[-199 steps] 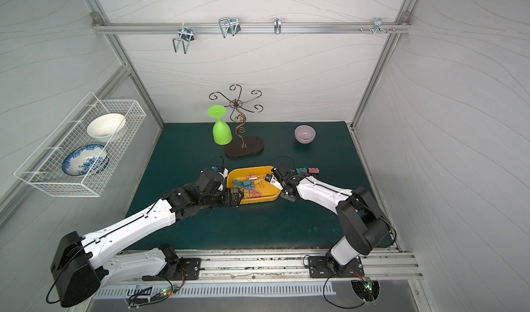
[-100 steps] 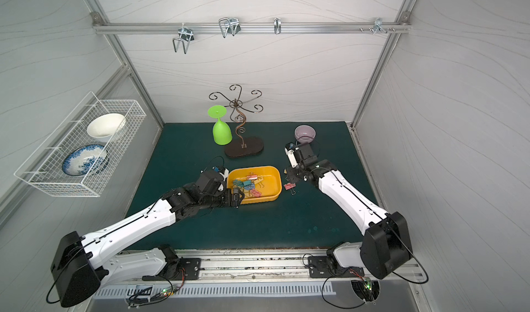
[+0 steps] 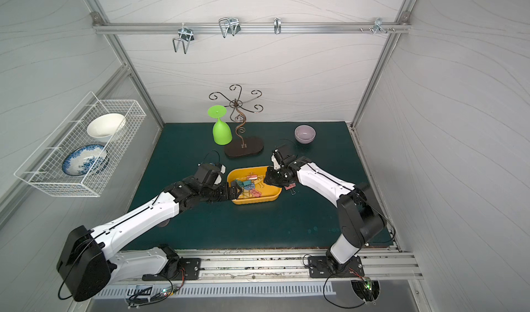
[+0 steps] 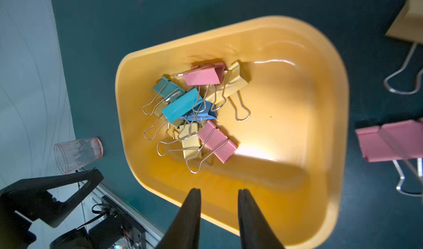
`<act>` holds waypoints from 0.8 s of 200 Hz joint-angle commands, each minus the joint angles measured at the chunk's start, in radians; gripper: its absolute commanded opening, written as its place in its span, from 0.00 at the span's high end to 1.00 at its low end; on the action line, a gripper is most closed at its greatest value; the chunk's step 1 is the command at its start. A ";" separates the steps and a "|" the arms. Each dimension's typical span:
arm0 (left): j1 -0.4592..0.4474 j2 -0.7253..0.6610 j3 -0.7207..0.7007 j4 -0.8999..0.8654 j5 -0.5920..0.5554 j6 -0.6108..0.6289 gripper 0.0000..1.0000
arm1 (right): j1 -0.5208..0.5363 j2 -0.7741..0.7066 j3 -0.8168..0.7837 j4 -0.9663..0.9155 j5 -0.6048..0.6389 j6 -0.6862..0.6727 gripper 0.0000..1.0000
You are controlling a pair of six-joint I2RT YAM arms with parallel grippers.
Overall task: Take out the binder clips from the storage box
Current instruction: Pick up the binder clip from the storage box.
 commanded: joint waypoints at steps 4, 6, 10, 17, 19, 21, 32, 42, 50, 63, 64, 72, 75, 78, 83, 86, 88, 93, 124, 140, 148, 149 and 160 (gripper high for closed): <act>0.029 0.056 0.084 0.031 0.070 -0.002 0.06 | 0.003 0.062 0.055 0.045 0.020 0.147 0.67; 0.029 0.061 0.088 0.031 0.072 -0.002 0.06 | 0.006 0.067 0.059 0.043 0.023 0.149 0.67; 0.031 0.068 0.093 0.032 0.075 -0.003 0.07 | 0.010 0.075 0.066 0.039 0.028 0.151 0.66; 0.031 0.078 0.101 0.033 0.079 -0.004 0.08 | 0.015 0.090 0.078 0.033 0.036 0.156 0.65; 0.032 0.081 0.103 0.032 0.080 -0.004 0.08 | 0.014 0.094 0.081 0.030 0.035 0.158 0.65; 0.031 0.084 0.106 0.032 0.080 -0.004 0.08 | 0.015 0.098 0.085 0.028 0.032 0.159 0.65; 0.032 0.097 0.115 0.031 0.082 -0.007 0.09 | 0.016 0.113 0.097 0.050 -0.008 0.152 0.66; 0.032 0.101 0.116 0.032 0.079 -0.014 0.10 | 0.026 0.126 0.115 0.059 -0.033 0.140 0.67; 0.033 0.099 0.112 0.037 0.071 -0.019 0.11 | 0.039 0.135 0.137 0.045 -0.036 0.128 0.68; 0.034 0.092 0.103 0.043 0.055 -0.025 0.12 | 0.062 0.153 0.178 0.023 -0.029 0.108 0.69; 0.034 0.091 0.102 0.043 0.055 -0.025 0.12 | 0.064 0.154 0.181 0.021 -0.028 0.108 0.69; 0.035 0.087 0.098 0.043 0.045 -0.027 0.12 | 0.075 0.169 0.197 0.018 -0.026 0.112 0.69; 0.037 0.085 0.096 0.043 0.044 -0.028 0.12 | 0.077 0.174 0.201 0.018 -0.030 0.115 0.69; 0.038 0.084 0.094 0.043 0.042 -0.029 0.12 | 0.079 0.181 0.206 0.020 -0.036 0.118 0.69; 0.040 0.081 0.090 0.043 0.042 -0.029 0.13 | 0.080 0.193 0.215 0.023 -0.044 0.126 0.69; 0.041 0.080 0.089 0.044 0.042 -0.029 0.13 | 0.082 0.200 0.220 0.021 -0.048 0.131 0.69; 0.041 0.079 0.087 0.045 0.042 -0.030 0.12 | 0.082 0.207 0.225 0.020 -0.049 0.137 0.69; 0.044 0.077 0.085 0.045 0.042 -0.030 0.13 | 0.083 0.220 0.233 0.018 -0.050 0.147 0.69; 0.051 0.070 0.077 0.037 0.039 -0.031 0.13 | 0.082 0.279 0.276 0.026 -0.047 0.187 0.67; 0.052 0.067 0.076 0.029 0.035 -0.029 0.13 | 0.081 0.310 0.311 0.015 -0.048 0.190 0.67; 0.052 0.065 0.073 0.026 0.030 -0.029 0.12 | 0.082 0.325 0.325 0.012 -0.050 0.191 0.67; 0.052 0.065 0.073 0.026 0.030 -0.030 0.12 | 0.081 0.327 0.327 0.011 -0.051 0.191 0.67; 0.054 0.062 0.070 0.025 0.027 -0.029 0.12 | 0.079 0.348 0.346 0.002 -0.053 0.194 0.67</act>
